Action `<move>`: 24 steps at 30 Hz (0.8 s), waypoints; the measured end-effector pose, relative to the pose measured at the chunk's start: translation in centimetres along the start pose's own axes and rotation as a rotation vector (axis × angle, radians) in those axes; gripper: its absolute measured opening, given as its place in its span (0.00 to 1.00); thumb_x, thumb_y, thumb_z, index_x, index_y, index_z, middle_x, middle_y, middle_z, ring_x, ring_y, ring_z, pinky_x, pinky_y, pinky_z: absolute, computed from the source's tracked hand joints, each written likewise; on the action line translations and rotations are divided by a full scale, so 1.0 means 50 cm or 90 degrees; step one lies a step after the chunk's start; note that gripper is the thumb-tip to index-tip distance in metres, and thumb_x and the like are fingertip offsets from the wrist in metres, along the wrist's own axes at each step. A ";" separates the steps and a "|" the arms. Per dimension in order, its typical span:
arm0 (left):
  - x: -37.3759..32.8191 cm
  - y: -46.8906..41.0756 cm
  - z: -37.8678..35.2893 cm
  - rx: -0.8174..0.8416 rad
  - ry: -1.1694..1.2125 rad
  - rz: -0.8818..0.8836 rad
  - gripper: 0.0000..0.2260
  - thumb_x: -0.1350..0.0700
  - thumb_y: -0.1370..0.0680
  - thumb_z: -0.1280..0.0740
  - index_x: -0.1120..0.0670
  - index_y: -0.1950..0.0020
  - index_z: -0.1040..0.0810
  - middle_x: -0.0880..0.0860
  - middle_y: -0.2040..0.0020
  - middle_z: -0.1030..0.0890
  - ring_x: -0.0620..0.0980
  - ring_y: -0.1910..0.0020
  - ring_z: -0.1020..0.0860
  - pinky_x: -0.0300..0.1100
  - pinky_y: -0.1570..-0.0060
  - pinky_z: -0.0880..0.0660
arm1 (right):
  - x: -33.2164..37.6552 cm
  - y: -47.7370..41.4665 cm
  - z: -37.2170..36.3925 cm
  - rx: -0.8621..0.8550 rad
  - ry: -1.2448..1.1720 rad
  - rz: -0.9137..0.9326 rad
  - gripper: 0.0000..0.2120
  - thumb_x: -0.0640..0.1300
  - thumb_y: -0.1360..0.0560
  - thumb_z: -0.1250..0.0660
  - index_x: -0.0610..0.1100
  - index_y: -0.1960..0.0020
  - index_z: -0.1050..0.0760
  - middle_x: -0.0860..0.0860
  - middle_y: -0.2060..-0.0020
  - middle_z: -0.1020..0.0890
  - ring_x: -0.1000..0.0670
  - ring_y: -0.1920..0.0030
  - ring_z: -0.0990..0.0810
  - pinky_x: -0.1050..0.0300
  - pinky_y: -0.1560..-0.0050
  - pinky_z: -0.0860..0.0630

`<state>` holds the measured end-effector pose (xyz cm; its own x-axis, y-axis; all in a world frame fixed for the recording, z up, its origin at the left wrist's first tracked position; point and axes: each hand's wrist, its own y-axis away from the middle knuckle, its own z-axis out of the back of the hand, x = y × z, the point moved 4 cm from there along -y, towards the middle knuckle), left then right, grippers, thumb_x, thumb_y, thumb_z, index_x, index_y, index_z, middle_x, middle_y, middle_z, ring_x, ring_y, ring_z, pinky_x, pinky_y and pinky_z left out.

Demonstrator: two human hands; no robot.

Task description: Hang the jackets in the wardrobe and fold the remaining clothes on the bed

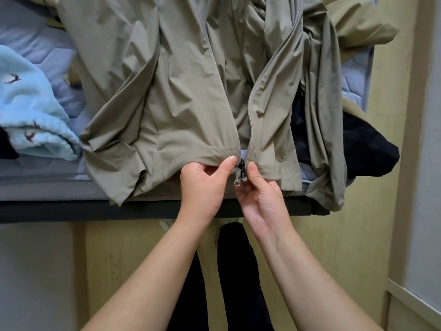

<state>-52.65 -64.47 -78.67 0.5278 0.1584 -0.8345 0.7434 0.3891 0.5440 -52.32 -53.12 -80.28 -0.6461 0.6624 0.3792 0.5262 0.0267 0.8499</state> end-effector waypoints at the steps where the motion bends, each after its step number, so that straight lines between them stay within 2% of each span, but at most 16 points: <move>1: 0.001 -0.001 0.003 -0.005 -0.028 -0.003 0.04 0.59 0.27 0.28 0.54 0.61 0.17 0.46 0.63 0.15 0.40 0.61 0.18 0.34 0.58 0.23 | -0.002 0.001 0.000 -0.008 -0.001 0.006 0.03 0.39 0.34 0.30 0.43 0.65 0.17 0.48 0.64 0.16 0.54 0.63 0.17 0.62 0.62 0.22; 4: 0.002 -0.004 0.007 -0.008 -0.107 -0.021 0.07 0.56 0.26 0.29 0.59 0.58 0.17 0.51 0.61 0.15 0.47 0.58 0.17 0.45 0.53 0.21 | -0.006 0.006 -0.004 -0.033 -0.013 0.013 0.01 0.38 0.35 0.29 0.41 0.63 0.19 0.48 0.64 0.16 0.54 0.64 0.18 0.62 0.61 0.21; 6: -0.001 -0.005 0.009 -0.013 -0.152 -0.045 0.10 0.55 0.25 0.29 0.62 0.58 0.18 0.55 0.62 0.16 0.53 0.58 0.18 0.49 0.53 0.22 | -0.009 0.008 -0.006 -0.046 -0.021 0.017 0.03 0.37 0.34 0.29 0.40 0.60 0.21 0.47 0.64 0.16 0.53 0.64 0.18 0.61 0.61 0.21; 9: -0.007 -0.002 0.011 -0.030 -0.207 -0.086 0.13 0.53 0.25 0.30 0.63 0.61 0.20 0.56 0.65 0.17 0.55 0.61 0.19 0.49 0.58 0.24 | -0.011 0.012 -0.005 -0.071 -0.010 0.032 0.02 0.35 0.29 0.31 0.40 0.58 0.22 0.48 0.65 0.16 0.54 0.65 0.18 0.62 0.63 0.21; 12: -0.004 0.006 0.006 -0.032 -0.219 -0.071 0.14 0.53 0.24 0.31 0.61 0.65 0.23 0.54 0.69 0.20 0.53 0.66 0.22 0.46 0.63 0.27 | -0.011 0.015 -0.006 -0.080 -0.014 0.043 0.01 0.35 0.28 0.32 0.38 0.57 0.22 0.47 0.64 0.17 0.54 0.65 0.18 0.62 0.64 0.21; 16: 0.008 0.010 -0.011 0.004 -0.279 -0.022 0.18 0.52 0.22 0.35 0.56 0.69 0.34 0.51 0.71 0.28 0.51 0.69 0.32 0.43 0.66 0.38 | -0.013 0.019 0.000 -0.115 -0.025 0.045 0.08 0.35 0.27 0.32 0.37 0.49 0.26 0.46 0.63 0.17 0.53 0.66 0.18 0.62 0.66 0.22; 20: 0.014 -0.002 -0.011 0.094 -0.364 -0.037 0.22 0.52 0.21 0.37 0.56 0.73 0.38 0.50 0.76 0.36 0.50 0.74 0.38 0.44 0.69 0.45 | -0.011 0.024 0.009 -0.141 -0.004 0.045 0.14 0.36 0.27 0.31 0.40 0.43 0.29 0.47 0.63 0.17 0.55 0.66 0.19 0.62 0.61 0.24; 22: 0.014 -0.003 -0.006 0.129 -0.386 -0.075 0.22 0.53 0.22 0.36 0.59 0.73 0.34 0.53 0.77 0.34 0.55 0.74 0.35 0.47 0.70 0.39 | -0.008 0.022 0.012 -0.154 -0.014 0.052 0.14 0.35 0.27 0.31 0.39 0.43 0.29 0.46 0.63 0.18 0.54 0.66 0.19 0.62 0.61 0.23; 24: 0.013 -0.001 -0.001 0.152 -0.399 -0.114 0.20 0.53 0.22 0.35 0.65 0.69 0.27 0.59 0.75 0.28 0.61 0.70 0.30 0.51 0.67 0.32 | -0.005 0.017 0.012 -0.163 -0.051 0.060 0.12 0.32 0.27 0.32 0.37 0.45 0.29 0.47 0.67 0.17 0.53 0.67 0.18 0.63 0.62 0.21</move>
<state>-52.38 -64.34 -79.24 0.4730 -0.4719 -0.7441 0.8733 0.1390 0.4669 -51.37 -52.80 -79.88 -0.5503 0.7101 0.4393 0.4182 -0.2210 0.8811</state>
